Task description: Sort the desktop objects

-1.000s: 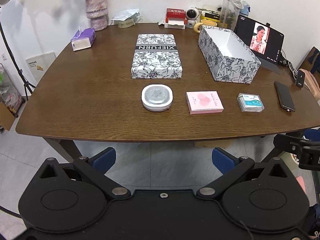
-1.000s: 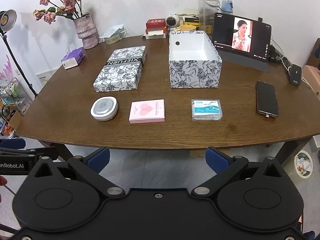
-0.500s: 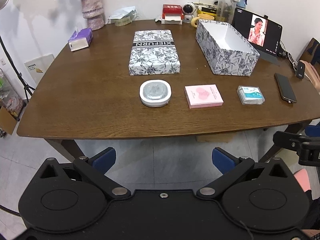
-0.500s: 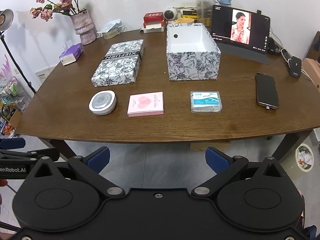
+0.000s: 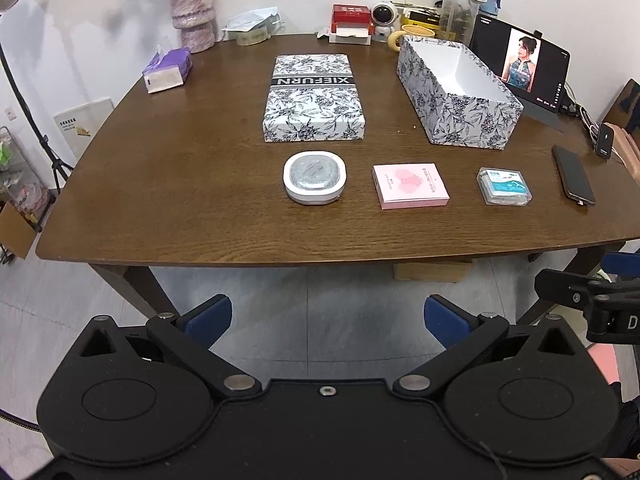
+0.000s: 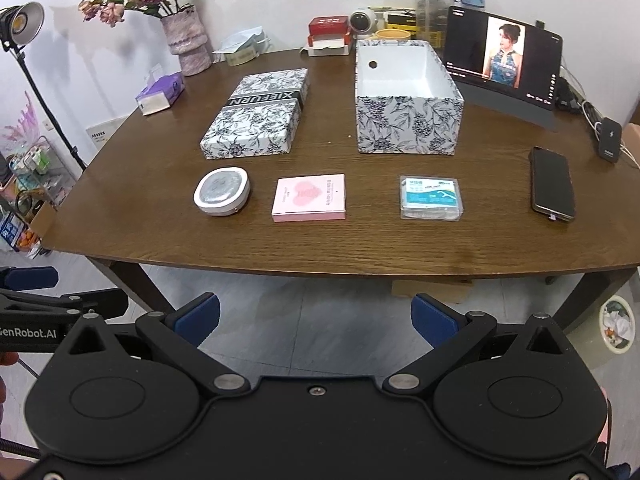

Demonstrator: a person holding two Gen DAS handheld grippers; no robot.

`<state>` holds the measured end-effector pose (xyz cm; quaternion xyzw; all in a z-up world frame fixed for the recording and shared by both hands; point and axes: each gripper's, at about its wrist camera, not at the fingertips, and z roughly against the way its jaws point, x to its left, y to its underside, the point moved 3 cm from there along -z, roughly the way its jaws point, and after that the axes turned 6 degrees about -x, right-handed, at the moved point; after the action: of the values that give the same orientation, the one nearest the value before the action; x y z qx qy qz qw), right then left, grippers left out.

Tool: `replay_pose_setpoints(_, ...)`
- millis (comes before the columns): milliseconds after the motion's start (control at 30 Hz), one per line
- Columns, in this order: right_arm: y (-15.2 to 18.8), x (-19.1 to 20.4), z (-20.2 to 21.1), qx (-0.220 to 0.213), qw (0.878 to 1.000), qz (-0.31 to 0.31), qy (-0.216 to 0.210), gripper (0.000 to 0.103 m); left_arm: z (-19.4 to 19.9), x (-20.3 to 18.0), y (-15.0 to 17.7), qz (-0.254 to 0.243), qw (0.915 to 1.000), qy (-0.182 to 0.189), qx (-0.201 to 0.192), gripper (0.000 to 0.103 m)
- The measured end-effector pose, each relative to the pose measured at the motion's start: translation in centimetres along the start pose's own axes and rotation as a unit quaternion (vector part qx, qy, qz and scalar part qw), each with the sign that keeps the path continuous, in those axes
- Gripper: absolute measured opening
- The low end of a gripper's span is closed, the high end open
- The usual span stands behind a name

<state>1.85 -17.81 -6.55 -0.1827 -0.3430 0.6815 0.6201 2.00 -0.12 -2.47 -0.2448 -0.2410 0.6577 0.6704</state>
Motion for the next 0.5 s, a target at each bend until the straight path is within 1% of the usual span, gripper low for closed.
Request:
replay_pose_setpoints(67,0.0,0.1,0.0,0.001,1.0,0.004,-0.003,0.103,0.0,0.2,0.2,0.004,1.0,-0.002,0.003,0.103)
replay_pose_setpoints(133,0.8,2.4,-0.4,-0.004,1.0,0.007,0.001,0.103,0.0,0.3,0.3,0.009,0.9999,-0.005,0.006,0.103)
replay_pose_setpoints(500,0.4,2.4,-0.7,-0.004,1.0,0.021,-0.009,0.103,0.1,0.8,0.3,0.016,0.9998,-0.012,0.009,0.103)
